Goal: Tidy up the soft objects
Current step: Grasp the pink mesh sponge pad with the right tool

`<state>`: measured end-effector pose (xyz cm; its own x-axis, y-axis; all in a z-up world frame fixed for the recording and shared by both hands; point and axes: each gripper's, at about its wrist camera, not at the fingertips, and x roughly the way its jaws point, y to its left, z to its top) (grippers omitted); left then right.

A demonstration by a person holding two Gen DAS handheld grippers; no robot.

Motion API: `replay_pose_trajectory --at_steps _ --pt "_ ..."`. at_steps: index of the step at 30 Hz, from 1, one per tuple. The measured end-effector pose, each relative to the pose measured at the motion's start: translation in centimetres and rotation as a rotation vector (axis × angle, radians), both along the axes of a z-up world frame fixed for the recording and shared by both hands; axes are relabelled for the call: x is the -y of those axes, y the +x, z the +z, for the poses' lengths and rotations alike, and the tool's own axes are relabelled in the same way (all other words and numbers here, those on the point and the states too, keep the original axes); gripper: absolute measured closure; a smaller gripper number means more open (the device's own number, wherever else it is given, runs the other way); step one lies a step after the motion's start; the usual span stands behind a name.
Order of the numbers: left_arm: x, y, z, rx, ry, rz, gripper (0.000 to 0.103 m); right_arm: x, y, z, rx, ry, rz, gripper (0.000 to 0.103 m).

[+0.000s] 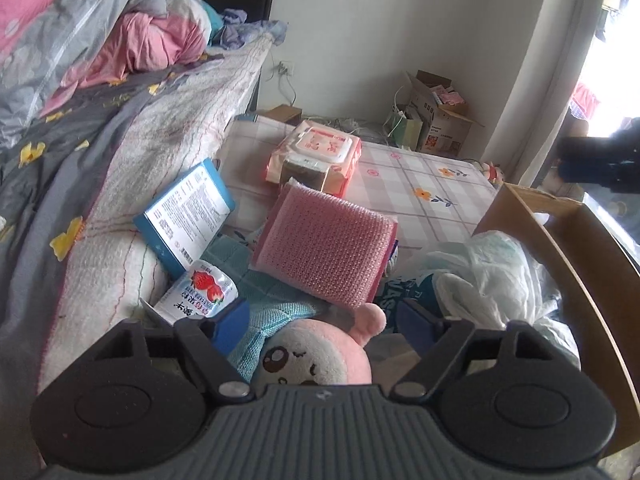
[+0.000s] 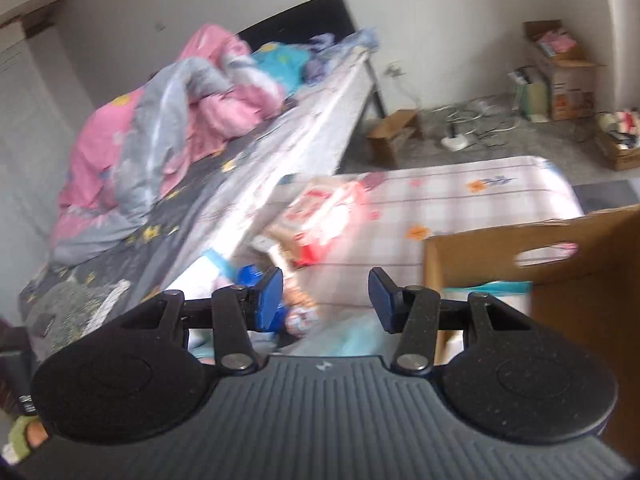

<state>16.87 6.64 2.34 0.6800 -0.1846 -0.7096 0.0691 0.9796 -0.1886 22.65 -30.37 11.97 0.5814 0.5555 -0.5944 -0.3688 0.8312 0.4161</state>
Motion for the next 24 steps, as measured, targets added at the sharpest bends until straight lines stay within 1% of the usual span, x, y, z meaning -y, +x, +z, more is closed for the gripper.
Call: replay_pose_trajectory --at_steps 1,5,6,7,10,12,13,14,15,16,17,18,19,22,24 --pt "-0.4 0.8 -0.6 -0.024 -0.015 0.012 0.039 -2.4 0.6 -0.1 -0.016 0.001 0.043 0.056" --pt "-0.9 3.0 -2.3 -0.074 -0.033 0.030 0.054 -10.7 4.1 -2.0 -0.053 -0.038 0.181 0.056" --pt "-0.9 3.4 -2.6 -0.085 -0.034 0.027 0.059 -13.0 5.4 -2.9 -0.065 -0.054 0.215 0.057" --pt "-0.8 3.9 -2.9 -0.093 -0.034 0.023 0.061 -14.7 6.3 -3.6 -0.078 -0.074 0.236 0.057" --pt "-0.8 5.0 -3.5 -0.113 -0.043 0.009 0.063 -18.8 8.6 -6.4 -0.122 -0.149 0.284 0.058" --pt "-0.8 5.4 -3.7 -0.121 -0.054 0.000 0.063 -20.6 9.8 -8.5 -0.150 -0.214 0.303 0.065" --pt "-0.8 5.6 -3.9 -0.125 -0.062 -0.008 0.062 -20.7 10.1 -9.1 -0.168 -0.195 0.314 0.067" --pt "-0.8 5.6 -3.9 -0.124 -0.068 -0.017 0.061 -20.6 10.3 -9.4 -0.181 -0.171 0.320 0.074" --pt "-0.8 5.7 -4.0 -0.121 -0.077 -0.026 0.059 -20.1 10.0 -9.4 -0.177 -0.164 0.306 0.074" --pt "-0.8 5.7 -4.0 -0.121 -0.085 -0.034 0.050 -19.7 9.8 -9.3 -0.174 -0.149 0.296 0.075" --pt "-0.8 5.8 -4.1 -0.124 -0.099 -0.045 0.045 -18.9 9.8 -9.3 -0.176 -0.123 0.279 0.075" --pt "-0.8 5.9 -4.2 -0.131 -0.124 -0.055 0.035 -18.1 9.8 -9.4 -0.184 -0.095 0.258 0.076" --pt "-0.8 6.0 -4.2 -0.135 -0.147 -0.057 0.031 -17.0 10.0 -9.6 -0.202 -0.053 0.230 0.076" --pt "-0.3 6.7 -4.4 -0.144 -0.171 -0.064 0.024 -14.3 10.6 -10.9 -0.281 0.085 0.151 0.076" --pt "0.2 7.4 -4.7 -0.166 -0.175 -0.074 0.023 -13.1 10.9 -12.0 -0.334 0.160 0.121 0.076"
